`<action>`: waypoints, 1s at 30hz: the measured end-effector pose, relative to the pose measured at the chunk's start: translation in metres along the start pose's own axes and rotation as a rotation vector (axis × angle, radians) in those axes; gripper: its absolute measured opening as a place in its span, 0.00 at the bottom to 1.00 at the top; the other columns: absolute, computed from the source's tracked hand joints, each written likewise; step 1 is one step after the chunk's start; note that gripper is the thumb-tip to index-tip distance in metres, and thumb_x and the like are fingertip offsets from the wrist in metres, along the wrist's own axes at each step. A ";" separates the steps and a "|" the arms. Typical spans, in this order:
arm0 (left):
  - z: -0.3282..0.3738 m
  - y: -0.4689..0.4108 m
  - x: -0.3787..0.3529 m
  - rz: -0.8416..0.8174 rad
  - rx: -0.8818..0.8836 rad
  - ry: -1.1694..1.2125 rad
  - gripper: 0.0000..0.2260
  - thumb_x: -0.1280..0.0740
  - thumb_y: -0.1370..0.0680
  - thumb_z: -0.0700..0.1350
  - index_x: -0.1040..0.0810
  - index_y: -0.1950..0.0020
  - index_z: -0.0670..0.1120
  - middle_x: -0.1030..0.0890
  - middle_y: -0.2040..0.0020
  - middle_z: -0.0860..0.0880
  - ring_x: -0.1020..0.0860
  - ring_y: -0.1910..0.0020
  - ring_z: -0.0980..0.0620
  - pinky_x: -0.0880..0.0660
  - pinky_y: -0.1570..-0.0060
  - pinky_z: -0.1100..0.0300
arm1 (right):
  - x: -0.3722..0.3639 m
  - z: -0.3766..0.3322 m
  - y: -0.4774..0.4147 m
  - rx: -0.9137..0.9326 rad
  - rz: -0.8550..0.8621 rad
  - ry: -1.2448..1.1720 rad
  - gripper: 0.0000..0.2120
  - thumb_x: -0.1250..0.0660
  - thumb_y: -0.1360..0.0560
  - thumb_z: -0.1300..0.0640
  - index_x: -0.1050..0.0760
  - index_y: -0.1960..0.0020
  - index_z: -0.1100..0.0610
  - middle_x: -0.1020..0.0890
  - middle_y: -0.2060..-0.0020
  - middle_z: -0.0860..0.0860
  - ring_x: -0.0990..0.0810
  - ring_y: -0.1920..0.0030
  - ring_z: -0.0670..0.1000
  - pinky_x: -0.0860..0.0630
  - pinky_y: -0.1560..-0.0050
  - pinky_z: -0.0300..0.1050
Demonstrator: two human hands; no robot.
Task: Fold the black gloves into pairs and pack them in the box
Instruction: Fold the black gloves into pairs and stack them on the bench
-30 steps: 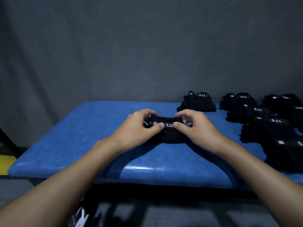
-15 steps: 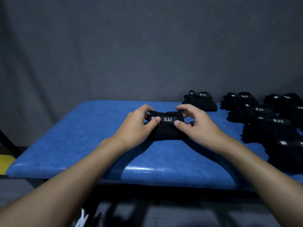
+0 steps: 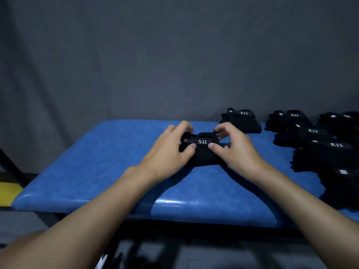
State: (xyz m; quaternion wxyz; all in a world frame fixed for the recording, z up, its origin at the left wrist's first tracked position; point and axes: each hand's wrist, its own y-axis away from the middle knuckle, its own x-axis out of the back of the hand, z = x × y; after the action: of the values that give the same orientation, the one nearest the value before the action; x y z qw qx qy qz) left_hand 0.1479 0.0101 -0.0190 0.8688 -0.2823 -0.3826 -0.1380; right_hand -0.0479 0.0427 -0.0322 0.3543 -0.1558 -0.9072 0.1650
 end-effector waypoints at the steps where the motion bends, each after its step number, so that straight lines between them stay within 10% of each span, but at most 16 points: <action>1: -0.001 -0.001 -0.001 -0.002 -0.007 -0.011 0.10 0.34 0.21 0.50 0.31 0.42 0.56 0.28 0.46 0.52 0.28 0.56 0.59 0.35 0.58 0.66 | 0.001 -0.001 0.001 0.043 0.002 0.038 0.15 0.28 0.26 0.55 0.29 0.43 0.47 0.26 0.48 0.45 0.25 0.63 0.47 0.24 0.57 0.48; 8: -0.007 -0.001 -0.003 -0.017 0.001 -0.114 0.10 0.35 0.20 0.52 0.25 0.41 0.51 0.28 0.46 0.52 0.26 0.52 0.51 0.29 0.50 0.58 | 0.009 -0.005 0.005 0.222 -0.163 0.238 0.16 0.28 0.27 0.48 0.24 0.41 0.47 0.27 0.42 0.39 0.29 0.40 0.47 0.33 0.35 0.54; 18: 0.005 -0.008 0.000 -0.139 0.057 0.004 0.14 0.34 0.23 0.52 0.23 0.38 0.53 0.23 0.60 0.61 0.24 0.61 0.65 0.32 0.64 0.74 | 0.026 0.003 0.003 0.173 -0.187 0.441 0.16 0.32 0.27 0.39 0.27 0.41 0.40 0.26 0.42 0.36 0.32 0.42 0.44 0.44 0.43 0.47; 30: 0.037 -0.039 -0.052 -0.147 -0.035 0.150 0.11 0.30 0.23 0.52 0.28 0.43 0.54 0.23 0.45 0.55 0.24 0.53 0.60 0.32 0.58 0.72 | 0.081 0.018 0.005 0.127 -0.144 0.829 0.17 0.35 0.26 0.38 0.23 0.39 0.41 0.29 0.46 0.41 0.36 0.42 0.48 0.41 0.43 0.50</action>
State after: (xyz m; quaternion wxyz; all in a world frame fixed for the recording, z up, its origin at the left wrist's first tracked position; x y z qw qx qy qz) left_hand 0.0733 0.0016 -0.0224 0.8773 -0.2576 -0.3339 -0.2290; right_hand -0.1160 0.0761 0.0015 0.7088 -0.1232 -0.6843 0.1190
